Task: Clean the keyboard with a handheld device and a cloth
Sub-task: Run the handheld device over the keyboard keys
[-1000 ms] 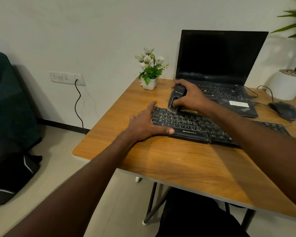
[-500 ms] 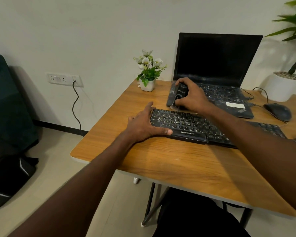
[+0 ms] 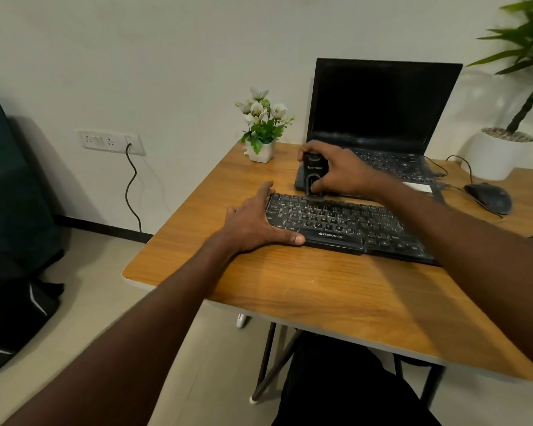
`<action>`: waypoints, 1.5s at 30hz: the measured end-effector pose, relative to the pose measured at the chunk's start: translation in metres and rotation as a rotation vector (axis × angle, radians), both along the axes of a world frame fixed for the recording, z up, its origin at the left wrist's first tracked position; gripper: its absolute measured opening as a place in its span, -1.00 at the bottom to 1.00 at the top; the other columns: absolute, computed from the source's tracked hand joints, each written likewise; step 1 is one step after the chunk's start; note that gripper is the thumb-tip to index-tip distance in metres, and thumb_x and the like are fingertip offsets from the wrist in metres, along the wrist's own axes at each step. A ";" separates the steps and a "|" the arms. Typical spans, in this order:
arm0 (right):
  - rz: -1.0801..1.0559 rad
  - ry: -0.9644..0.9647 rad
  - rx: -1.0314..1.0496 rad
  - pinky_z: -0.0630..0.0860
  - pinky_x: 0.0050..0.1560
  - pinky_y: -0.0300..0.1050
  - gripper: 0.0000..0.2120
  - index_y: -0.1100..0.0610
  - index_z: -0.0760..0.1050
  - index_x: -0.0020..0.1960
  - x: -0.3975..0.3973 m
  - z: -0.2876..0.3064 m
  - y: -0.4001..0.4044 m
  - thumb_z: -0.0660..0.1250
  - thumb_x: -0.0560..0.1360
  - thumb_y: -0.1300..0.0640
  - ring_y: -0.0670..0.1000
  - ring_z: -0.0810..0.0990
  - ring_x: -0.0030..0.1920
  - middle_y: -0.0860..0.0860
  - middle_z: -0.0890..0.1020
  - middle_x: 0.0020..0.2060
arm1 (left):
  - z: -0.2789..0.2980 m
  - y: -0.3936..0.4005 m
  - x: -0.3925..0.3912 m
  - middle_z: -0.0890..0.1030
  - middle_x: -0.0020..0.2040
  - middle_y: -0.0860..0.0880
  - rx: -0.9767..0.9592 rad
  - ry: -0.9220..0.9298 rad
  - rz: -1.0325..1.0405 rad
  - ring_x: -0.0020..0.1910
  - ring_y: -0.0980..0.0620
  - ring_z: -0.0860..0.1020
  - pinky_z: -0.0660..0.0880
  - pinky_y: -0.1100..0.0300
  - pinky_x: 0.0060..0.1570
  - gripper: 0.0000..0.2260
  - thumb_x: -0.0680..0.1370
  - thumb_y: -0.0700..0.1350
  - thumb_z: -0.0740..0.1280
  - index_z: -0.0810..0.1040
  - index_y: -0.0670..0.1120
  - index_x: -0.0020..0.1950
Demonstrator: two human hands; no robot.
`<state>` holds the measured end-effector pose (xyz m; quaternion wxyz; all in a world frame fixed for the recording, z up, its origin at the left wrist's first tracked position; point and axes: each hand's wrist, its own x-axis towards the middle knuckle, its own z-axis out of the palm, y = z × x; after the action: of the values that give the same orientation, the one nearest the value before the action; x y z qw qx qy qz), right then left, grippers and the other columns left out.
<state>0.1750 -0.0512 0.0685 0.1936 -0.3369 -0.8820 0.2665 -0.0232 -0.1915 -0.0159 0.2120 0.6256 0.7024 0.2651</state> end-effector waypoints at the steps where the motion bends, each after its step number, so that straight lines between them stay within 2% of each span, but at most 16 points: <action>1: -0.025 0.054 -0.020 0.64 -0.04 -0.07 -0.35 -0.14 0.41 0.35 -0.002 -0.005 -0.001 0.55 0.38 0.27 0.00 0.56 0.13 0.02 0.49 0.25 | 0.000 0.000 0.000 0.27 0.70 0.04 0.003 -0.001 0.000 0.65 -0.10 0.26 -0.01 -0.30 0.59 0.36 0.12 0.60 0.54 -0.09 0.20 0.72; 3: -0.036 0.101 -0.066 0.65 -0.07 -0.09 -0.31 -0.14 0.40 0.38 -0.008 -0.015 -0.002 0.55 0.38 0.29 0.05 0.56 0.18 0.03 0.48 0.27 | 0.000 0.001 0.000 0.27 0.70 0.05 0.007 -0.002 0.001 0.65 -0.09 0.26 -0.02 -0.31 0.60 0.36 0.13 0.58 0.55 -0.09 0.19 0.72; 6: -0.073 0.042 0.011 0.57 -0.18 -0.18 -0.35 -0.16 0.39 0.35 -0.015 -0.016 0.001 0.54 0.40 0.27 0.09 0.54 0.17 0.05 0.49 0.24 | 0.001 0.000 0.000 0.26 0.70 0.06 0.001 -0.008 0.005 0.66 -0.09 0.24 -0.04 -0.34 0.60 0.36 0.13 0.57 0.57 -0.09 0.18 0.73; 9: -0.080 0.089 -0.014 0.63 -0.10 -0.10 -0.34 -0.18 0.40 0.33 -0.015 -0.014 0.000 0.55 0.39 0.27 0.08 0.55 0.18 0.06 0.49 0.26 | 0.001 -0.001 0.001 0.26 0.70 0.07 -0.004 -0.014 0.003 0.66 -0.09 0.24 -0.03 -0.31 0.61 0.35 0.15 0.54 0.58 -0.08 0.18 0.73; 11: -0.049 0.082 -0.051 0.62 -0.11 -0.12 -0.32 -0.15 0.39 0.38 -0.009 -0.015 -0.002 0.53 0.40 0.30 0.05 0.56 0.16 0.03 0.49 0.25 | 0.001 0.000 0.000 0.27 0.69 0.06 0.003 -0.017 -0.001 0.65 -0.09 0.25 -0.02 -0.31 0.61 0.36 0.13 0.56 0.57 -0.08 0.17 0.73; 15: -0.127 0.039 0.035 0.62 0.01 0.03 -0.34 -0.16 0.40 0.34 0.001 -0.012 0.001 0.53 0.39 0.31 0.11 0.50 0.23 -0.01 0.49 0.23 | 0.002 -0.001 0.001 0.26 0.70 0.02 -0.013 -0.021 0.002 0.65 -0.13 0.25 -0.02 -0.29 0.61 0.36 0.11 0.57 0.56 -0.07 0.18 0.72; 17: -0.173 0.120 -0.041 0.59 -0.10 -0.09 -0.35 -0.11 0.42 0.33 0.005 -0.012 -0.001 0.52 0.39 0.35 0.07 0.50 0.20 -0.01 0.48 0.23 | 0.003 0.000 0.002 0.26 0.70 0.00 -0.014 -0.012 0.006 0.64 -0.13 0.26 -0.01 -0.28 0.60 0.35 0.11 0.56 0.55 -0.06 0.18 0.72; 21: -0.191 0.196 -0.201 0.67 -0.23 -0.11 -0.37 -0.13 0.45 0.26 0.015 -0.014 -0.001 0.49 0.39 0.42 0.14 0.55 0.18 0.07 0.44 0.30 | 0.003 -0.001 0.001 0.27 0.69 -0.01 -0.015 -0.013 0.001 0.64 -0.14 0.27 -0.01 -0.30 0.60 0.36 0.09 0.59 0.54 -0.06 0.18 0.72; 26: -0.265 0.298 -0.322 0.68 -0.23 -0.06 -0.40 -0.11 0.49 0.16 0.017 -0.011 0.002 0.49 0.35 0.48 0.19 0.62 0.10 0.11 0.49 0.26 | 0.002 0.000 0.001 0.28 0.69 0.00 -0.020 -0.014 0.012 0.64 -0.13 0.27 0.00 -0.29 0.60 0.36 0.08 0.61 0.53 -0.05 0.21 0.71; 29: -0.232 0.330 -0.298 0.67 -0.23 -0.12 -0.41 -0.06 0.47 0.22 0.013 -0.012 -0.002 0.48 0.38 0.47 0.12 0.60 0.11 0.07 0.49 0.23 | 0.003 -0.001 0.002 0.29 0.69 0.00 -0.014 -0.012 0.014 0.63 -0.13 0.28 0.00 -0.27 0.59 0.35 0.10 0.59 0.55 -0.04 0.21 0.71; 32: -0.176 0.195 -0.205 0.62 -0.18 -0.12 -0.35 -0.07 0.42 0.31 0.014 -0.014 -0.003 0.50 0.38 0.42 0.09 0.55 0.15 0.07 0.48 0.25 | 0.004 -0.003 0.003 0.29 0.68 0.00 -0.015 -0.014 0.016 0.63 -0.13 0.28 0.01 -0.25 0.60 0.32 0.13 0.54 0.57 -0.04 0.20 0.72; 36: -0.206 0.069 -0.048 0.65 0.04 0.08 -0.31 -0.12 0.38 0.36 0.022 -0.006 0.001 0.53 0.38 0.34 0.15 0.52 0.24 0.10 0.48 0.29 | 0.007 -0.005 0.004 0.28 0.69 0.00 -0.016 -0.021 0.009 0.63 -0.13 0.27 0.02 -0.26 0.62 0.32 0.14 0.53 0.58 -0.03 0.19 0.72; 38: -0.165 0.125 -0.083 0.65 -0.05 -0.03 -0.33 -0.13 0.38 0.35 0.024 -0.007 -0.003 0.52 0.39 0.34 0.11 0.54 0.20 0.07 0.48 0.30 | 0.006 -0.005 0.004 0.28 0.69 0.00 -0.011 -0.023 0.010 0.64 -0.13 0.27 0.01 -0.27 0.61 0.32 0.14 0.54 0.57 -0.03 0.19 0.72; 40: -0.100 0.092 -0.070 0.61 -0.15 -0.16 -0.35 -0.12 0.39 0.35 0.029 -0.009 -0.006 0.52 0.41 0.34 0.05 0.55 0.15 0.06 0.46 0.28 | 0.004 -0.003 0.003 0.28 0.69 0.00 -0.011 -0.025 0.008 0.63 -0.13 0.28 0.02 -0.30 0.61 0.32 0.12 0.56 0.57 -0.03 0.21 0.72; 43: -0.063 -0.029 0.007 0.57 -0.16 -0.16 -0.38 -0.11 0.39 0.34 0.034 -0.004 -0.007 0.50 0.42 0.33 0.06 0.54 0.13 0.06 0.47 0.24 | 0.002 0.000 0.002 0.30 0.68 0.00 -0.014 -0.024 0.002 0.62 -0.12 0.29 0.03 -0.31 0.60 0.33 0.07 0.62 0.53 -0.02 0.26 0.70; 45: -0.085 -0.043 0.059 0.59 -0.12 -0.11 -0.35 -0.12 0.38 0.35 0.031 0.001 -0.007 0.51 0.41 0.32 0.09 0.53 0.17 0.06 0.49 0.24 | 0.001 0.001 0.001 0.31 0.67 -0.01 -0.018 -0.030 0.008 0.62 -0.12 0.30 0.02 -0.31 0.60 0.36 0.03 0.64 0.50 -0.01 0.25 0.70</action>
<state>0.2063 -0.0586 0.0698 0.1954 -0.3737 -0.8785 0.2246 -0.0219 -0.1909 -0.0145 0.2270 0.6170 0.7039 0.2689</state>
